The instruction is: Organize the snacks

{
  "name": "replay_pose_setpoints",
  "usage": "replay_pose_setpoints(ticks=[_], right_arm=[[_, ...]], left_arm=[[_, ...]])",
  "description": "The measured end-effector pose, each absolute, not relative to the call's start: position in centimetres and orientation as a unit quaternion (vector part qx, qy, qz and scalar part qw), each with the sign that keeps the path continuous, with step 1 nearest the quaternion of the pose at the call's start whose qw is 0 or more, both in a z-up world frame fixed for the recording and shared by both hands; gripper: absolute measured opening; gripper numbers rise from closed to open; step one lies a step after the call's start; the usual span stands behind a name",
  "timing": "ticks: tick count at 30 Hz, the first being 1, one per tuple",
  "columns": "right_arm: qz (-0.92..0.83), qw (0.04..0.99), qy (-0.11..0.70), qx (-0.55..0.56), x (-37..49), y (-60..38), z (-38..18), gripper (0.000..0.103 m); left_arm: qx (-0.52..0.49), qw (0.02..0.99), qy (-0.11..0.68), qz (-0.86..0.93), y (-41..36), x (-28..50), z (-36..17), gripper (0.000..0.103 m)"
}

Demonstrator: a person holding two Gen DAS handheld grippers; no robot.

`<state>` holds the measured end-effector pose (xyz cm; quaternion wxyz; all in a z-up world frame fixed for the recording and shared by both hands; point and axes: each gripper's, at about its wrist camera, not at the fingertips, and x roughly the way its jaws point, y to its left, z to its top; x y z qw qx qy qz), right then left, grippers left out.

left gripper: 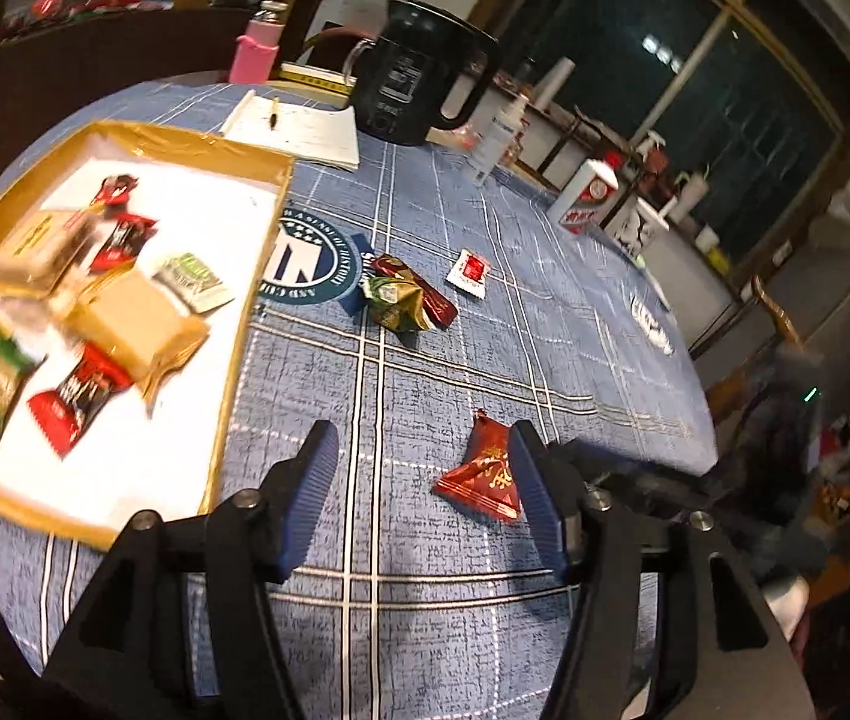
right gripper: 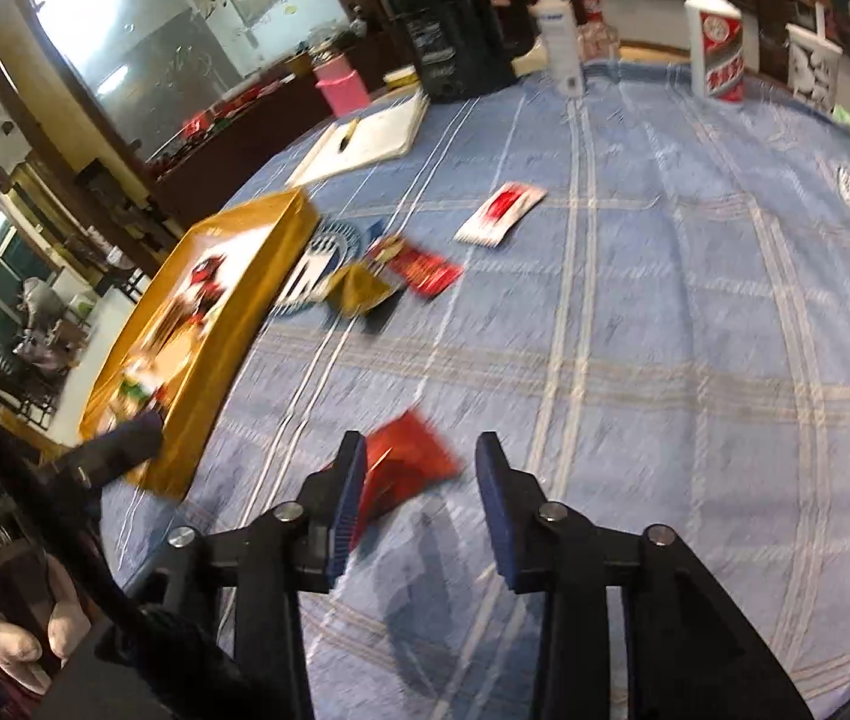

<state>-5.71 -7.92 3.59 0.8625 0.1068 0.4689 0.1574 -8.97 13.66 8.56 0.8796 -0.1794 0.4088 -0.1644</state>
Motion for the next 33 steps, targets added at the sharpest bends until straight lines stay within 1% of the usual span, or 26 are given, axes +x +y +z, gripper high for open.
replay_pose_setpoints(ticks=[4,6,9,11,13,14,15,16,17,18,22,23,26,29,30,31,33], right_arm=[[0.121,0.866,0.479,0.081,-4.9,-5.0,1.5,0.046],[0.111,0.871,0.473,0.072,-4.9,-4.3,1.4,0.052],[0.094,0.879,0.462,0.063,-4.4,-3.6,1.1,0.051],[0.101,0.877,0.464,0.066,-4.2,-3.4,0.8,0.041],[0.107,0.876,0.465,0.068,-4.2,-3.7,0.8,0.038],[0.107,0.877,0.463,0.068,-4.4,-4.0,0.9,0.030],[0.109,0.879,0.459,0.070,-4.6,-4.4,1.1,0.019],[0.107,0.880,0.458,0.069,-4.8,-4.5,1.2,0.015],[0.102,0.883,0.454,0.067,-5.1,-5.0,1.3,0.005],[0.099,0.884,0.451,0.067,-5.3,-5.5,1.3,0.005],[0.092,0.885,0.450,0.073,-5.9,-7.1,0.9,0.005],[0.094,0.885,0.449,0.079,-6.0,-7.5,0.9,0.007],[0.110,0.881,0.447,0.111,-6.3,-9.0,0.9,0.009],[0.115,0.884,0.439,0.111,-6.8,-9.6,1.3,0.009],[0.122,0.883,0.438,0.115,-6.8,-9.7,1.6,0.009],[0.128,0.882,0.437,0.120,-6.7,-9.8,1.7,0.013],[0.128,0.882,0.435,0.128,-6.6,-10.1,2.1,0.038]], left_arm=[[-0.183,0.878,0.414,-0.156,14.3,-8.9,8.4,0.060],[-0.180,0.879,0.415,-0.155,14.3,-8.5,8.5,0.061],[-0.164,0.882,0.415,-0.152,14.0,-7.6,8.8,0.062],[-0.155,0.883,0.417,-0.151,13.5,-6.3,8.9,0.062],[-0.160,0.878,0.422,-0.159,13.1,-4.5,9.1,0.063],[-0.163,0.877,0.422,-0.163,12.8,-3.6,9.2,0.064],[-0.162,0.876,0.424,-0.163,12.5,-2.5,9.2,0.066],[-0.156,0.875,0.428,-0.162,11.9,-1.4,9.0,0.067],[-0.151,0.874,0.433,-0.159,11.4,-0.4,8.7,0.067],[-0.146,0.873,0.441,-0.153,10.8,0.9,8.3,0.067],[-0.117,0.866,0.465,-0.142,9.0,4.6,6.0,0.068],[-0.098,0.865,0.473,-0.133,8.3,5.4,5.3,0.068],[-0.072,0.861,0.492,-0.105,7.3,7.0,3.6,0.068],[-0.062,0.858,0.501,-0.100,6.7,7.9,2.5,0.068],[-0.057,0.862,0.494,-0.100,6.6,7.8,2.4,0.063],[-0.055,0.863,0.491,-0.103,6.6,7.7,2.5,0.042],[-0.062,0.862,0.491,-0.113,6.8,7.6,2.4,0.042]])
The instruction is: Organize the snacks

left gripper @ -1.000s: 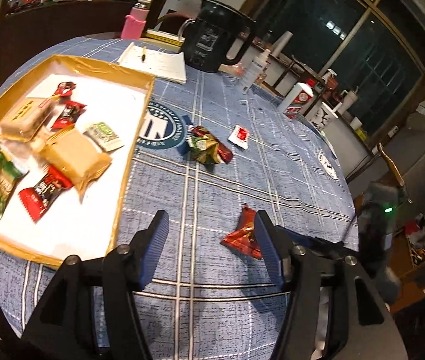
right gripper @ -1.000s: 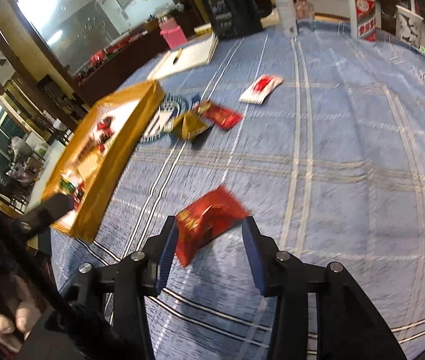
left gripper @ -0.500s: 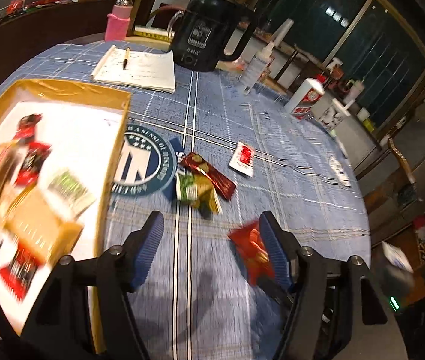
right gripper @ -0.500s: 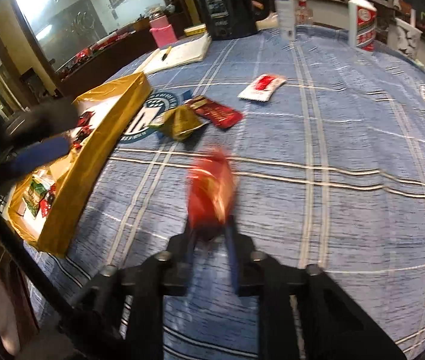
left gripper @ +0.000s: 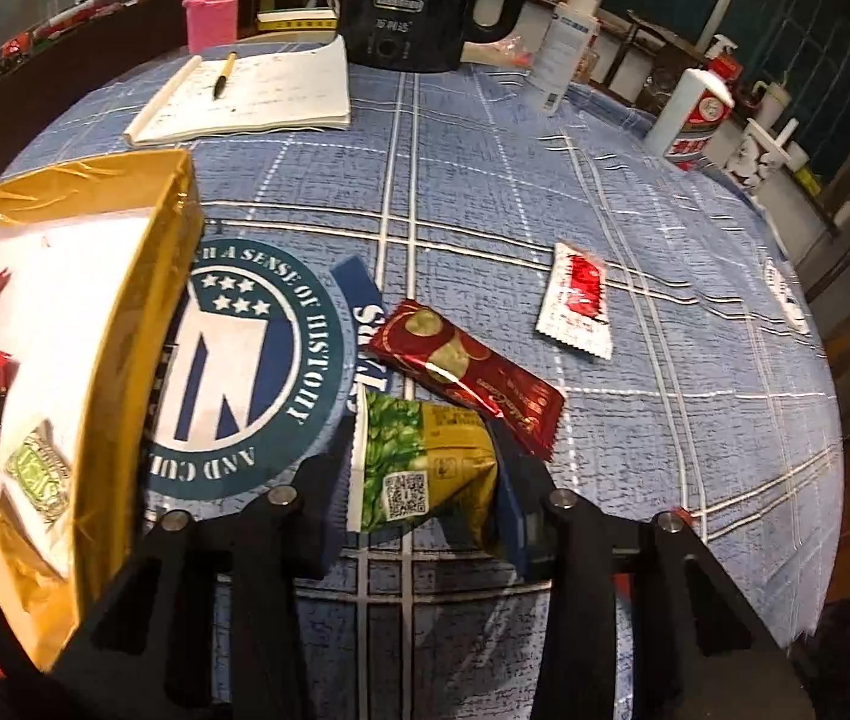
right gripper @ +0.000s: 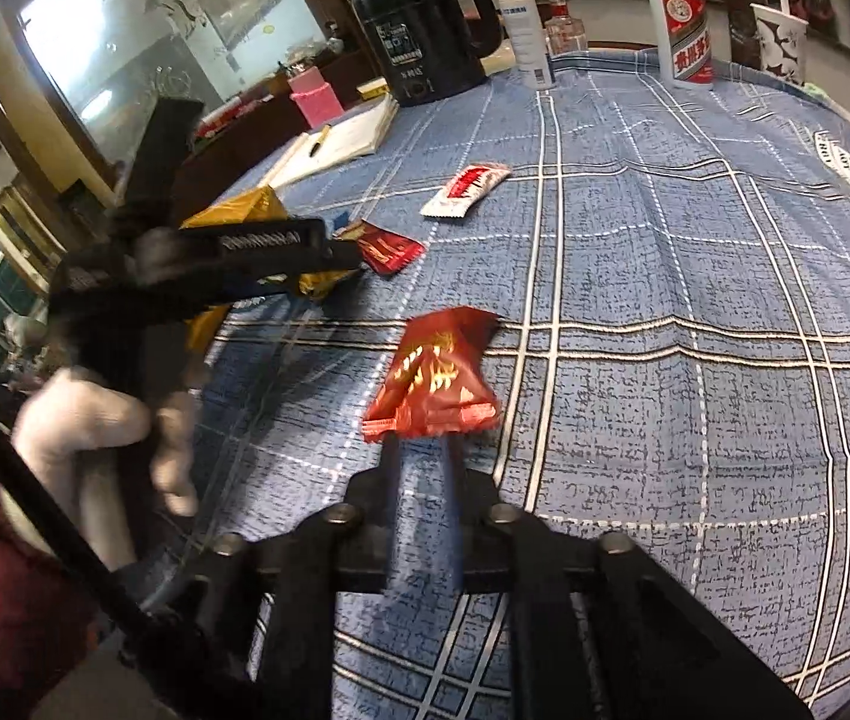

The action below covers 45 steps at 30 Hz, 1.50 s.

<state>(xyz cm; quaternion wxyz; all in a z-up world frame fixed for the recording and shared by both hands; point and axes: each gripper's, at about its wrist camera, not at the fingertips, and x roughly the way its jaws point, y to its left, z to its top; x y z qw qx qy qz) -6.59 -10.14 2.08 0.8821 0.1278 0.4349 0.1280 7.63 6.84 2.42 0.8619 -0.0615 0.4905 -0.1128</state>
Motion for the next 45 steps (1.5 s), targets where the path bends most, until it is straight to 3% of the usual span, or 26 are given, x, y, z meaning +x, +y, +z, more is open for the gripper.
replay_pose_setpoints(ticks=[2,8,19,23,25,27,28,29,30,34,37,38,39,41,45], right_arm=[[0.115,0.887,0.430,0.124,-6.2,-10.4,2.4,0.045],[0.100,0.886,0.438,0.115,-4.1,-9.7,1.9,0.047],[0.084,0.911,0.403,-0.037,-2.0,-6.4,1.4,0.067],[0.114,0.905,0.408,-0.047,-1.1,-6.3,1.1,0.067],[0.115,0.903,0.412,-0.046,-1.3,-6.2,1.0,0.062],[0.109,0.900,0.417,-0.054,-1.6,-6.1,0.7,0.035],[0.109,0.899,0.422,-0.052,-1.7,-6.1,0.6,0.032],[0.104,0.898,0.424,-0.048,-1.8,-6.1,0.6,0.012],[0.103,0.897,0.429,-0.044,-1.8,-6.2,0.7,0.002],[0.097,0.898,0.427,-0.038,-2.2,-6.0,1.3,0.001],[0.094,0.905,0.413,-0.047,-2.8,-5.6,2.4,0.003],[0.095,0.905,0.411,-0.043,-2.7,-5.6,2.6,0.014],[0.093,0.906,0.413,-0.028,-2.3,-5.6,2.9,0.039],[0.080,0.909,0.409,0.004,-1.2,-5.7,3.4,0.055],[0.060,0.901,0.428,0.023,2.3,-4.4,3.0,0.055]], left_arm=[[-0.069,0.862,0.486,-0.124,7.2,7.2,2.5,0.040],[-0.097,0.867,0.467,-0.144,8.5,5.2,4.0,0.038],[-0.170,0.883,0.399,-0.178,13.6,-2.0,8.0,0.039],[-0.184,0.890,0.378,-0.177,15.3,-4.4,8.4,0.039],[-0.190,0.892,0.369,-0.178,16.2,-5.4,8.6,0.039],[-0.198,0.895,0.361,-0.174,17.4,-6.1,8.8,0.039],[-0.204,0.894,0.358,-0.173,17.9,-6.4,8.8,0.039],[-0.211,0.895,0.354,-0.173,18.5,-6.6,8.9,0.039],[-0.216,0.896,0.350,-0.171,19.1,-6.9,9.1,0.039],[-0.227,0.898,0.337,-0.166,21.0,-7.9,9.4,0.039],[-0.232,0.901,0.328,-0.164,22.1,-9.0,9.5,0.039],[-0.235,0.901,0.325,-0.163,22.5,-9.3,9.5,0.039],[-0.237,0.902,0.322,-0.162,22.7,-9.4,9.5,0.039],[-0.242,0.902,0.318,-0.163,23.3,-9.7,9.5,0.039],[-0.243,0.905,0.310,-0.159,24.1,-10.2,9.7,0.039]])
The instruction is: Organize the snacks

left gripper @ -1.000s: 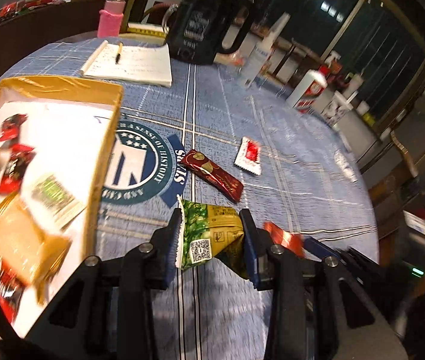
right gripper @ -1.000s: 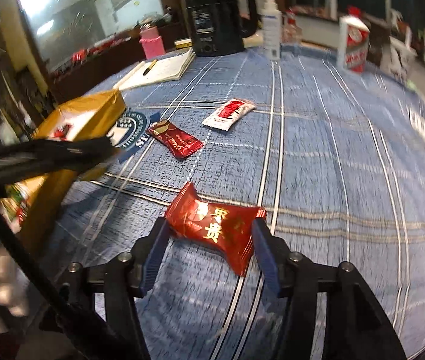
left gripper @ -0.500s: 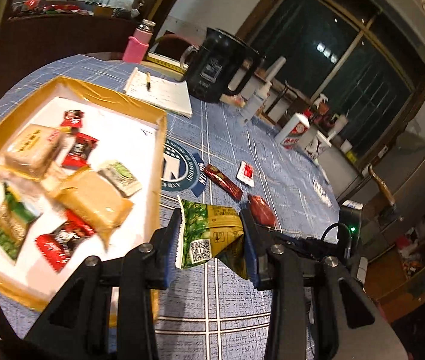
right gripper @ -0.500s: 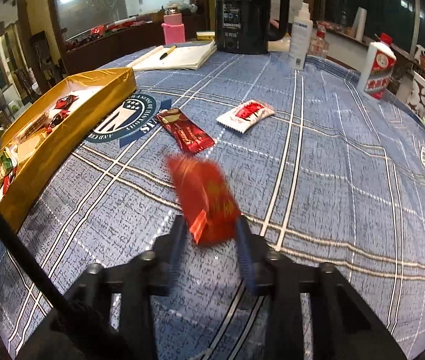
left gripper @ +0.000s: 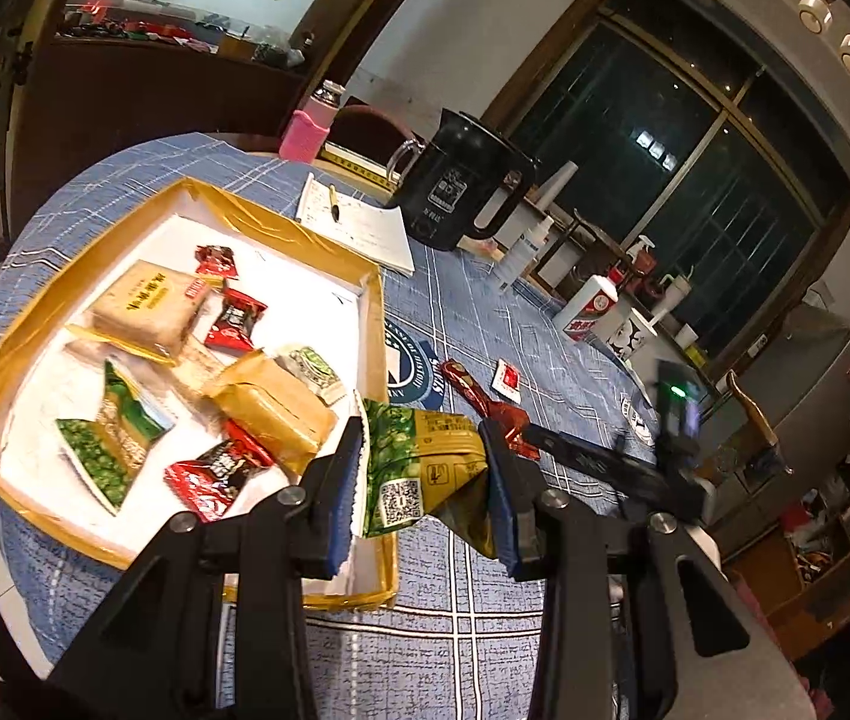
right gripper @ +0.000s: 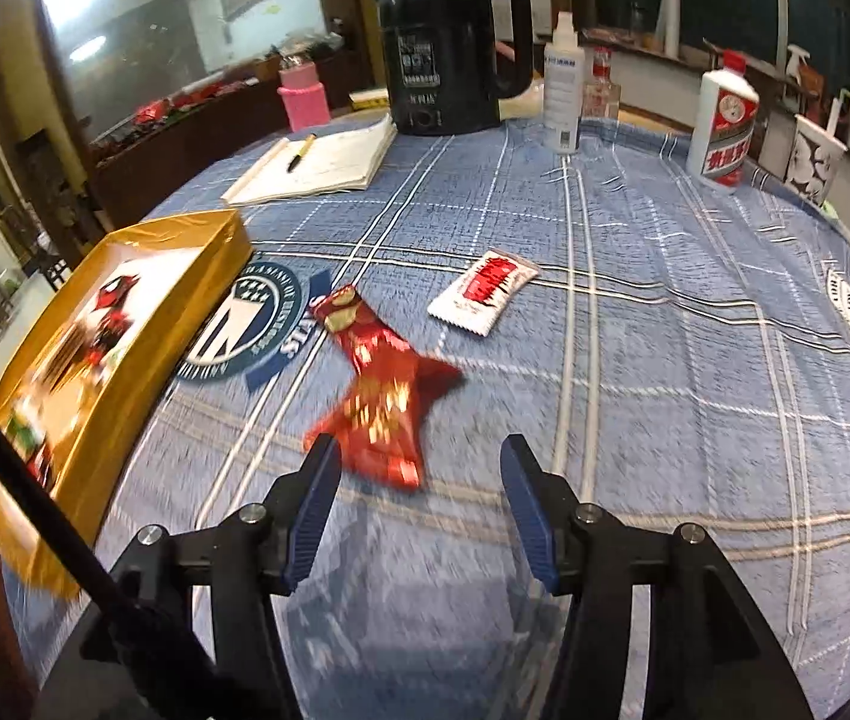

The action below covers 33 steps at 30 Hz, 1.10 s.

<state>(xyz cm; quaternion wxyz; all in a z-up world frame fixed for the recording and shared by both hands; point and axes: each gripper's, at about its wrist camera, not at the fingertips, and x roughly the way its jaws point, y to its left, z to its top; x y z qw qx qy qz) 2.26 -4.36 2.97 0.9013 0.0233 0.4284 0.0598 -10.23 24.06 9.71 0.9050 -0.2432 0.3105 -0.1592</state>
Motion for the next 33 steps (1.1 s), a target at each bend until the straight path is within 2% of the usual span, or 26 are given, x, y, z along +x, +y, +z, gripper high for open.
replay_pose_setpoints(ticks=[3,4,5,8,9,10,17,19,20,22,23,24,26,29,33], right_arm=[[0.039,0.892,0.450,0.020,4.5,-3.4,1.9,0.054],[0.034,0.891,0.453,0.015,4.6,-3.4,1.6,0.048],[0.029,0.885,0.464,0.013,4.8,-3.3,1.2,0.021],[0.026,0.884,0.467,0.013,4.7,-3.4,1.1,0.016],[0.025,0.885,0.466,0.010,4.4,-3.5,1.2,0.007],[0.024,0.885,0.465,0.009,4.2,-3.5,1.3,0.003],[0.042,0.901,0.431,0.016,2.5,-4.1,4.1,0.000],[0.052,0.898,0.433,0.052,2.6,-5.1,4.6,0.001],[0.048,0.891,0.444,0.077,3.2,-5.7,4.4,0.004],[0.038,0.878,0.461,0.118,3.8,-6.8,3.6,0.026],[0.025,0.875,0.464,0.134,4.1,-7.2,3.3,0.041],[0.005,0.874,0.464,0.141,4.3,-7.5,2.9,0.049],[-0.017,0.873,0.463,0.154,4.8,-7.5,2.5,0.050],[-0.034,0.868,0.463,0.178,5.9,-7.3,2.4,0.058],[-0.054,0.865,0.467,0.177,7.5,-6.5,2.1,0.059]], left_arm=[[-0.246,0.907,0.306,-0.153,25.1,-10.9,9.9,0.039],[-0.247,0.908,0.304,-0.149,25.7,-11.2,10.0,0.039],[-0.249,0.908,0.303,-0.146,26.2,-11.4,10.1,0.039],[-0.255,0.909,0.300,-0.136,27.6,-11.7,10.2,0.039],[-0.257,0.909,0.298,-0.134,28.0,-11.8,10.3,0.039],[-0.257,0.910,0.297,-0.133,28.3,-11.8,10.3,0.039],[-0.258,0.913,0.289,-0.131,29.3,-12.0,10.4,0.039],[-0.262,0.911,0.290,-0.132,29.4,-12.1,10.1,0.039],[-0.264,0.910,0.291,-0.133,29.4,-12.1,10.0,0.039],[-0.265,0.909,0.292,-0.135,29.1,-12.1,9.8,0.039],[-0.264,0.909,0.292,-0.137,29.1,-12.1,9.8,0.039],[-0.263,0.909,0.291,-0.137,28.9,-12.1,9.8,0.039],[-0.262,0.909,0.291,-0.142,28.8,-12.1,9.9,0.039],[-0.262,0.908,0.293,-0.147,28.7,-11.8,9.7,0.039],[-0.264,0.905,0.298,-0.150,28.9,-11.6,9.2,0.039]])
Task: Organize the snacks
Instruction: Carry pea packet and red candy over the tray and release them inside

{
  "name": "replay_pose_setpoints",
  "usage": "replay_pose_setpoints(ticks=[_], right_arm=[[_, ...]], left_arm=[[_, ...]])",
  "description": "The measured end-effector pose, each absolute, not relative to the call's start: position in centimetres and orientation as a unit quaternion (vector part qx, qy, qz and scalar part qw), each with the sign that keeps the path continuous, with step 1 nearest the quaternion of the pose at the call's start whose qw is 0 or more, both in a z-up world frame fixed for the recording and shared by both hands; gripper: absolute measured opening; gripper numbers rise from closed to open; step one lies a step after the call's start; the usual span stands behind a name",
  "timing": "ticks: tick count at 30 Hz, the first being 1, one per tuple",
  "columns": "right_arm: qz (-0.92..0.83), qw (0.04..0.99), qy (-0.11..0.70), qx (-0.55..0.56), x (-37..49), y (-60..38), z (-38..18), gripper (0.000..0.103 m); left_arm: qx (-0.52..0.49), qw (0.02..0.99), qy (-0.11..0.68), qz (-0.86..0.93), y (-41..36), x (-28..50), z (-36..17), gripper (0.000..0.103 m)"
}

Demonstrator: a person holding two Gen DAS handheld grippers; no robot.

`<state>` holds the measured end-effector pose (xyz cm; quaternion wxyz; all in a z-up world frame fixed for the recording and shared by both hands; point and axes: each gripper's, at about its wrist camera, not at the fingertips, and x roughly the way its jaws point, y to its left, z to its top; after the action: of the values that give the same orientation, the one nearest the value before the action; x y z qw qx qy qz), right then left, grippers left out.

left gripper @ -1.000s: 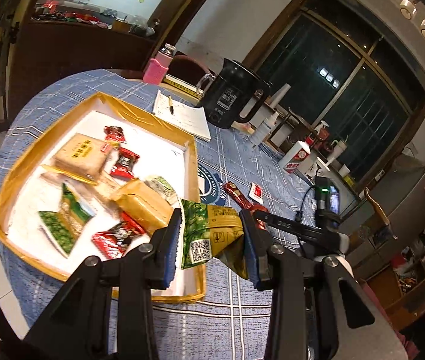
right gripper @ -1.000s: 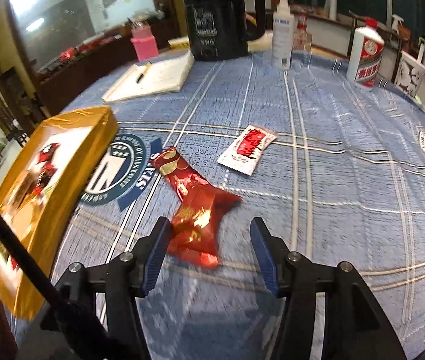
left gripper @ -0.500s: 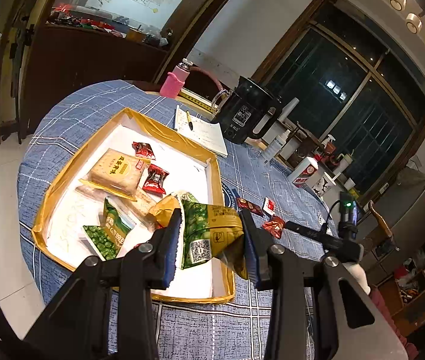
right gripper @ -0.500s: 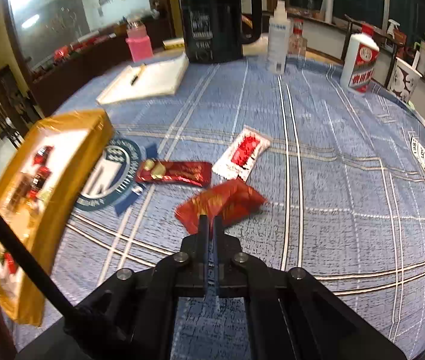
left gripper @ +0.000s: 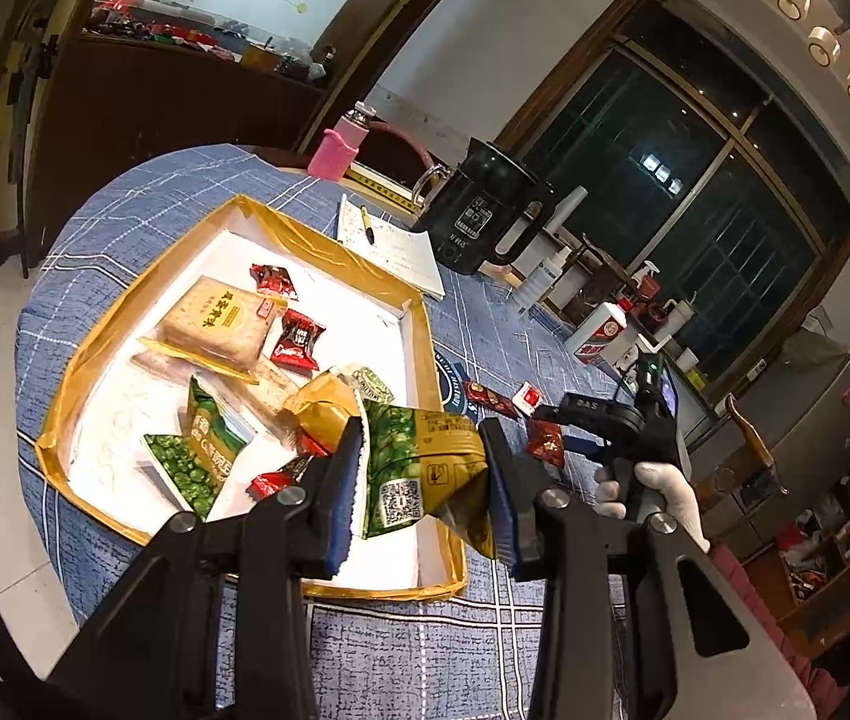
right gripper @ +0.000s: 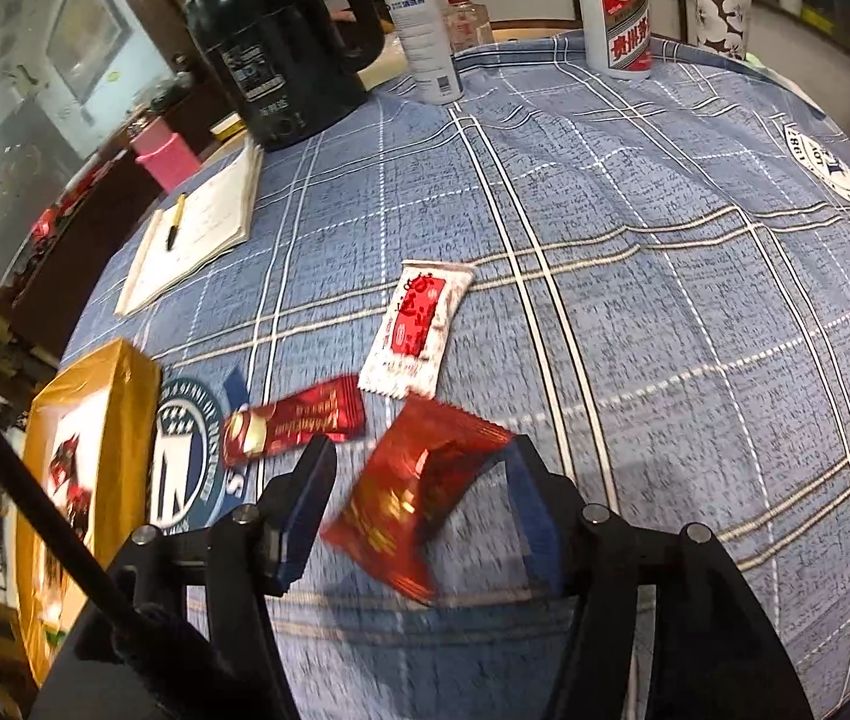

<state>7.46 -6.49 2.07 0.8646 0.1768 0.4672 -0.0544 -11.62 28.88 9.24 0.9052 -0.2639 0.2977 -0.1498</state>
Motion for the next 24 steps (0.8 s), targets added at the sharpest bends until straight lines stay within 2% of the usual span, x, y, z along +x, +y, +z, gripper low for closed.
replay_pose_setpoints(ticks=[2,3,5,6,14,19,24], right_arm=[[-0.059,0.863,0.476,0.157,7.9,-5.7,1.5,0.055],[-0.064,0.862,0.482,0.146,8.0,-5.5,1.2,0.034],[-0.071,0.866,0.482,0.115,7.6,-4.8,1.1,0.031],[-0.065,0.867,0.482,0.110,7.4,-4.7,1.1,0.026],[-0.006,0.904,0.422,0.071,3.6,-2.5,5.5,0.025],[0.107,0.916,0.386,0.019,1.7,4.3,9.6,0.025],[0.162,0.911,0.377,-0.045,2.6,11.2,10.7,0.025]], left_arm=[[-0.267,0.904,0.299,-0.149,29.3,-11.5,9.0,0.039],[-0.268,0.904,0.300,-0.147,29.5,-11.4,8.9,0.039],[-0.271,0.903,0.301,-0.144,30.0,-11.4,8.7,0.039],[-0.272,0.903,0.301,-0.142,30.2,-11.5,8.6,0.039],[-0.271,0.905,0.300,-0.129,31.5,-10.5,9.0,0.039],[-0.256,0.911,0.304,-0.113,32.4,-7.4,10.5,0.039],[-0.236,0.910,0.328,-0.092,33.1,-2.3,11.4,0.039]])
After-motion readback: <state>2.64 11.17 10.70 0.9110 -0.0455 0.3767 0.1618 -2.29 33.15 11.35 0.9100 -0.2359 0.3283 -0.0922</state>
